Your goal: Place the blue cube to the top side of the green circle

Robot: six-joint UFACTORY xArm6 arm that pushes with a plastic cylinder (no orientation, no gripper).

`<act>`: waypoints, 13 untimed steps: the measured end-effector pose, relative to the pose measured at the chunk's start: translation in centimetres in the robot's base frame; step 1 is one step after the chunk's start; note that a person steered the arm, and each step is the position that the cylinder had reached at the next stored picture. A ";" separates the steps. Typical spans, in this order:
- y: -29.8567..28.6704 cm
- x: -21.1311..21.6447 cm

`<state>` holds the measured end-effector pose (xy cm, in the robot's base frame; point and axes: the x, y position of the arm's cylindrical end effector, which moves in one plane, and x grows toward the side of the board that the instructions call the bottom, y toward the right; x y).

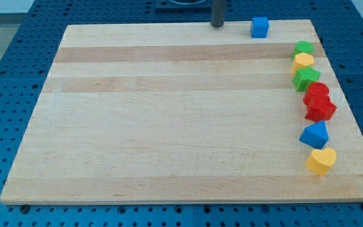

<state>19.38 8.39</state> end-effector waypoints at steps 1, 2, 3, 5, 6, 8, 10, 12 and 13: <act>7.8 0.0; 8.2 0.0; 11.0 1.0; 14.4 1.4; 16.1 1.2; 6.4 -0.1; 5.3 3.7; 12.0 3.2; 13.6 3.2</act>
<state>22.60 22.01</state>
